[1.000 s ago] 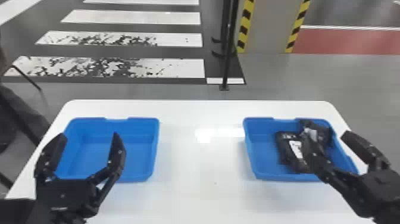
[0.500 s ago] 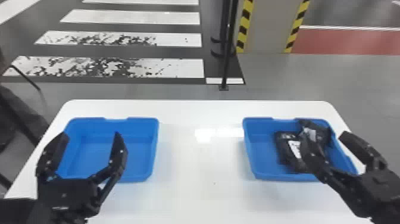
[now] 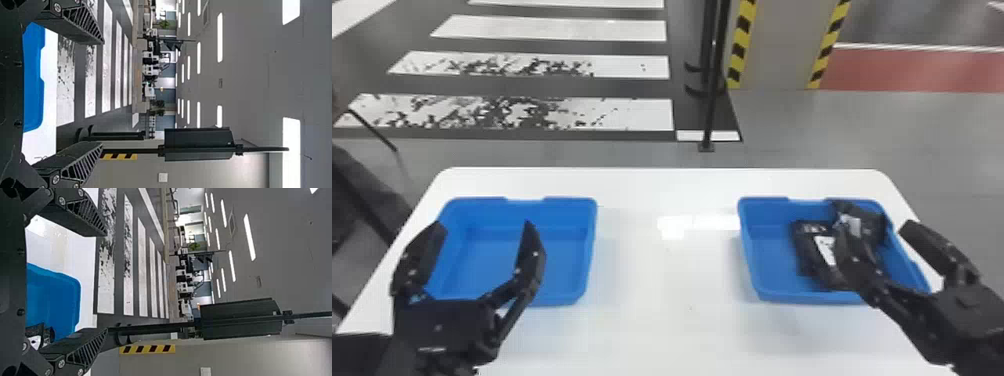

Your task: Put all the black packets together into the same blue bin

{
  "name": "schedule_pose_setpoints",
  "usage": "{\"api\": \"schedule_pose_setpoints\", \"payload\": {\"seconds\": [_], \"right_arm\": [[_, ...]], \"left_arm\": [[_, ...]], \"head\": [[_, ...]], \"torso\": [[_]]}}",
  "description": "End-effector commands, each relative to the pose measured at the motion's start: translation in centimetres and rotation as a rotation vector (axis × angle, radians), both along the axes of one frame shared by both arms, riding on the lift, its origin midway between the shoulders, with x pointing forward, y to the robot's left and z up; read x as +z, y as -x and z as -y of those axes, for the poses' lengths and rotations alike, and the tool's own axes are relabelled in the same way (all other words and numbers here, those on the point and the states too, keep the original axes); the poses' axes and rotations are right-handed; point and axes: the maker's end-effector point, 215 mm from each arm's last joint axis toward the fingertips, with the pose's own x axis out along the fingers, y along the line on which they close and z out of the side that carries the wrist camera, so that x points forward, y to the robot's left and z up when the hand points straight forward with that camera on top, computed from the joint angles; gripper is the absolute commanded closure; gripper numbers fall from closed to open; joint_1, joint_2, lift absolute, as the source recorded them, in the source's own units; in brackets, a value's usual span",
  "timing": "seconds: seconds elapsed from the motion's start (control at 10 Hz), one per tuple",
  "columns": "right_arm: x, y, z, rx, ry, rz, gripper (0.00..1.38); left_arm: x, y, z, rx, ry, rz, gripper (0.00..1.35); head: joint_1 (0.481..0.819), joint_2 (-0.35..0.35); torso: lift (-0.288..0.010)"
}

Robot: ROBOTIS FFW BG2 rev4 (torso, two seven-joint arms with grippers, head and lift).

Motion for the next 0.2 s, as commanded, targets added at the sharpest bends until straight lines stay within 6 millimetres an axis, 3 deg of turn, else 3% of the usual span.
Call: {"api": "schedule_pose_setpoints", "payload": {"seconds": [0.0,0.1], "right_arm": [[0.07,0.00,-0.02,0.000,0.000,0.001,0.17],[0.07,0.00,-0.02,0.000,0.000,0.001,0.17]], "left_arm": [[0.04,0.01,0.02,0.000,0.000,0.001,0.12],[0.04,0.01,0.03,0.000,-0.002,0.001,0.12]], "head": [[0.695,-0.038],[0.695,-0.038]], "torso": [[-0.110],[-0.110]]}}
